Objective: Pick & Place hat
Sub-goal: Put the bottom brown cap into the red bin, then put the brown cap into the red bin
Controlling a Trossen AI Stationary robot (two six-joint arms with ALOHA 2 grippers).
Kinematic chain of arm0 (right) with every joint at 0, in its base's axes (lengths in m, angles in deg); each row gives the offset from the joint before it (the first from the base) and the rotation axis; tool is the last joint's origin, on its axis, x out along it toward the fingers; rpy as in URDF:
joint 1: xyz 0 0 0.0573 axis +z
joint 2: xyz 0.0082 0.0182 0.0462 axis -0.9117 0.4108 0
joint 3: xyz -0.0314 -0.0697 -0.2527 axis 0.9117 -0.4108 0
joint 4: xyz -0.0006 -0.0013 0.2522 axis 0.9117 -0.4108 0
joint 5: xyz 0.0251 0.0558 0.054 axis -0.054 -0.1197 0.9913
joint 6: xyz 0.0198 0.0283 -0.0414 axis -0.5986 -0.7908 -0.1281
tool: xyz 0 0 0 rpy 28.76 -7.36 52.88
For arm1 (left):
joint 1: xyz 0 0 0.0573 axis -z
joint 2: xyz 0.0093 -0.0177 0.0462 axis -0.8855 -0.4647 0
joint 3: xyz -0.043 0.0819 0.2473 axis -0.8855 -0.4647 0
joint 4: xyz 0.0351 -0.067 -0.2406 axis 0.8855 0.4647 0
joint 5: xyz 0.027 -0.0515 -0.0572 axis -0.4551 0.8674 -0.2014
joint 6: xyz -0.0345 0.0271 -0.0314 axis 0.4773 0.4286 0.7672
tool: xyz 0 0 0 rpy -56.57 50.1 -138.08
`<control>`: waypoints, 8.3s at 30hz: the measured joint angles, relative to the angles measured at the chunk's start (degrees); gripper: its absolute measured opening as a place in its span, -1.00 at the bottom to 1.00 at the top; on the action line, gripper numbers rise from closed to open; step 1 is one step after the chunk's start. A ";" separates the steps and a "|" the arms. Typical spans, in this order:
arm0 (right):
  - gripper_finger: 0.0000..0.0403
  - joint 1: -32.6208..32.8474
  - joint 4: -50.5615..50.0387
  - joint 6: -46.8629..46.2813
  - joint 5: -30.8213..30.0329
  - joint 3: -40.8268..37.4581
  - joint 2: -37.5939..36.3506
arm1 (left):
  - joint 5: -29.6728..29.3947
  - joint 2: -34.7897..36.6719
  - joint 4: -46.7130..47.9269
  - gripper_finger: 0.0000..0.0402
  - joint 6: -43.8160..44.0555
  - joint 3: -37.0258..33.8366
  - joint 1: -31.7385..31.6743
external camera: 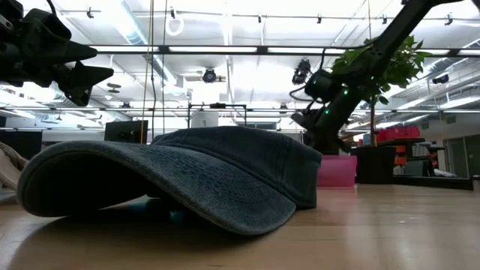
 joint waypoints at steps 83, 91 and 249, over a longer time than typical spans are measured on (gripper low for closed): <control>-0.98 31.82 25.25 -2.41 8.64 -8.35 -52.10 | -7.02 -0.04 -39.23 0.10 25.85 5.92 0.31; -0.98 31.46 28.17 -1.91 8.71 -14.71 -56.59 | -21.63 -1.93 -38.81 0.10 21.96 9.52 0.31; -0.90 30.53 47.48 -18.26 -12.50 -36.50 -81.82 | -55.79 -84.35 39.05 -0.94 8.83 102.22 8.33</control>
